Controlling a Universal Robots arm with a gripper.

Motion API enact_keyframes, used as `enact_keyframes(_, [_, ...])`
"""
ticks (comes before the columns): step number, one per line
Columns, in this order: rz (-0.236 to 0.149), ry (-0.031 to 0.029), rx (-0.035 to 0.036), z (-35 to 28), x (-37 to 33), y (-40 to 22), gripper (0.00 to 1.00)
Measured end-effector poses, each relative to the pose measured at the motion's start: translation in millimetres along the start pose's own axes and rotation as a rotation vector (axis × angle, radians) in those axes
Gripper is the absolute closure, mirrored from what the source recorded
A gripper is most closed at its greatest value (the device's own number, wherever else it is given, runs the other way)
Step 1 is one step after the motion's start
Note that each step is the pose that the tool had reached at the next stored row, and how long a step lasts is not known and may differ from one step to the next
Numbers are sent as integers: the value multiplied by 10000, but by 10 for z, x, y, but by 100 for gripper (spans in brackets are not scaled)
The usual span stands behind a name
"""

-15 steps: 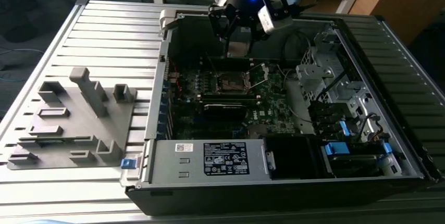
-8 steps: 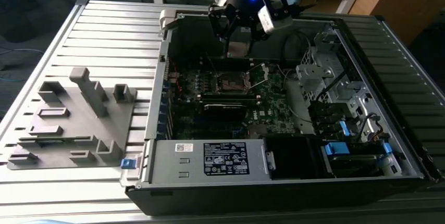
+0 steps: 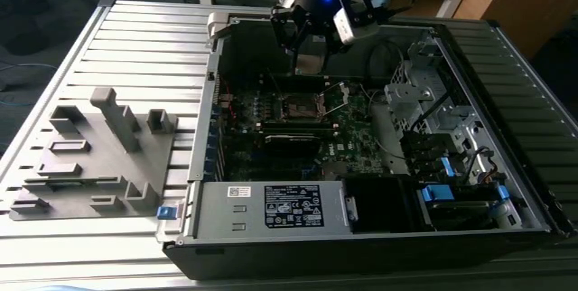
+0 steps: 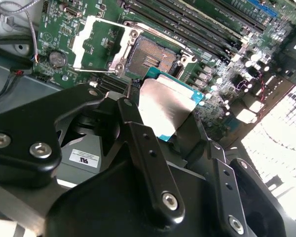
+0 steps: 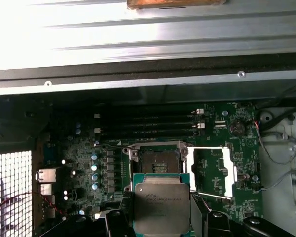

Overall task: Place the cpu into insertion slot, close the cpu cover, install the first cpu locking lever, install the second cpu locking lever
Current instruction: 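Place the cpu into insertion slot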

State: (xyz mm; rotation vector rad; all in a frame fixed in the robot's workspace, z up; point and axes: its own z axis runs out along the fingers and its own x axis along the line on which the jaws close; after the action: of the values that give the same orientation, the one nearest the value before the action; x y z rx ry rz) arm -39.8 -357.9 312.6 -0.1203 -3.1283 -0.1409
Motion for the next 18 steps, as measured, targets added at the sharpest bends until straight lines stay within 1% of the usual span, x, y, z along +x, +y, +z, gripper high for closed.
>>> enact_keyframes(2, [241,-22,-3,4,0,0,46])
enact_keyframes(7, [1007,-91,-13,20,0,-2,46])
enact_keyframes(16, [2605,-234,-29,73,-1,-6,46])
enact_keyframes(18, [2897,-260,-32,81,-1,-7,46])
